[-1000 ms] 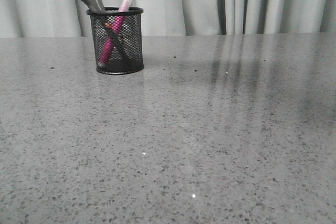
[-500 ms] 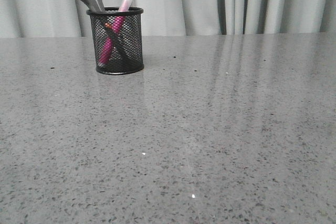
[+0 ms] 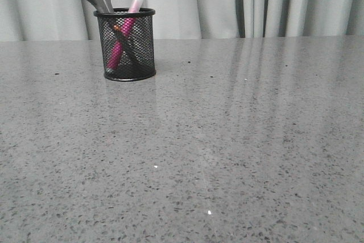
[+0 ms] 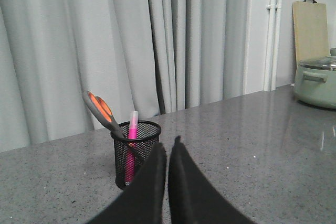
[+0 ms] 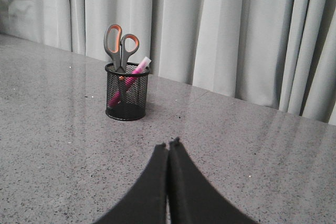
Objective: Put pen and scissors into bin
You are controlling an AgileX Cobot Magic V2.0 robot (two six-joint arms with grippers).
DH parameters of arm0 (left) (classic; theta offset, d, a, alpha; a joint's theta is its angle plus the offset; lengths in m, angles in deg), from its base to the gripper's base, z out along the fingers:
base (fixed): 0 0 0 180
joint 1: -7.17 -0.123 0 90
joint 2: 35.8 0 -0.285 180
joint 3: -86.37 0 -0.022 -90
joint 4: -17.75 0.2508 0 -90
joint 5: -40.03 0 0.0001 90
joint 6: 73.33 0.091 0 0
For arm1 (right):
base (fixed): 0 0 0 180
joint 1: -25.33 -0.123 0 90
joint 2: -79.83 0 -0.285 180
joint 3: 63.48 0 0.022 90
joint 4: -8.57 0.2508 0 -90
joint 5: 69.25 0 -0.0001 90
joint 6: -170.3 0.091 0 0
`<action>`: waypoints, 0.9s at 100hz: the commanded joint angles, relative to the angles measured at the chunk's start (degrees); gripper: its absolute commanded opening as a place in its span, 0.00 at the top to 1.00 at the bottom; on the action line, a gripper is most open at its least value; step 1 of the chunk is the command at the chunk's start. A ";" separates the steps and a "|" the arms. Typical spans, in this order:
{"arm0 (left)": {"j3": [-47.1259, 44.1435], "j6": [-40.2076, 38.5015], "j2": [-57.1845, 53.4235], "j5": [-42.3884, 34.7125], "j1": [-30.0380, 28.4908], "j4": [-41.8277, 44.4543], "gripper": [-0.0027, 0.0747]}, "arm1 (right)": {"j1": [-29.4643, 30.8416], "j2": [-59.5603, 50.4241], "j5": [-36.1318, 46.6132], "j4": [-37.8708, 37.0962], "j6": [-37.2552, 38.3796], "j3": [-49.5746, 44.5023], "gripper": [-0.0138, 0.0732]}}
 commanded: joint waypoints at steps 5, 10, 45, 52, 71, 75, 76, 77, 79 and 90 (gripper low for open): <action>1.35 -0.58 0.71 -3.51 0.51 -1.63 0.99 | 0.11 0.47 4.69 -0.90 -0.16 1.34 0.92; 1.35 -0.58 0.71 -3.51 0.51 -1.63 0.99 | 0.11 0.47 4.69 -0.90 -0.16 1.34 0.92; 1.35 -0.58 0.71 -3.51 0.51 -1.63 0.99 | 0.11 0.47 4.69 -0.90 -0.16 1.34 0.92; 0.94 -0.58 0.71 -3.63 0.39 -1.40 0.99 | 0.11 0.47 4.69 -0.90 -0.16 1.34 0.92; -2.80 -1.23 -0.23 -6.77 -2.03 11.21 0.99 | 0.11 0.47 4.69 -0.90 -0.16 1.34 0.92; -4.76 -4.19 -0.79 -8.61 -3.07 15.66 0.99 | 0.11 0.47 4.69 -0.90 -0.16 1.34 0.92; -5.13 -5.00 -0.81 -8.93 -3.26 17.47 0.99 | 0.11 0.47 4.69 -0.90 -0.16 1.34 0.92; -5.90 -6.83 -0.96 -9.59 -3.65 18.40 0.99 | 0.11 0.47 4.69 -0.90 -0.16 1.34 0.92; -7.14 -8.96 -1.17 -10.65 -4.05 21.35 0.99 | 0.11 0.47 4.69 -0.90 -0.16 1.34 0.92; -13.57 -25.80 -3.32 -15.93 -7.02 34.53 0.99 | 0.11 0.47 4.69 -0.90 -0.16 1.34 0.92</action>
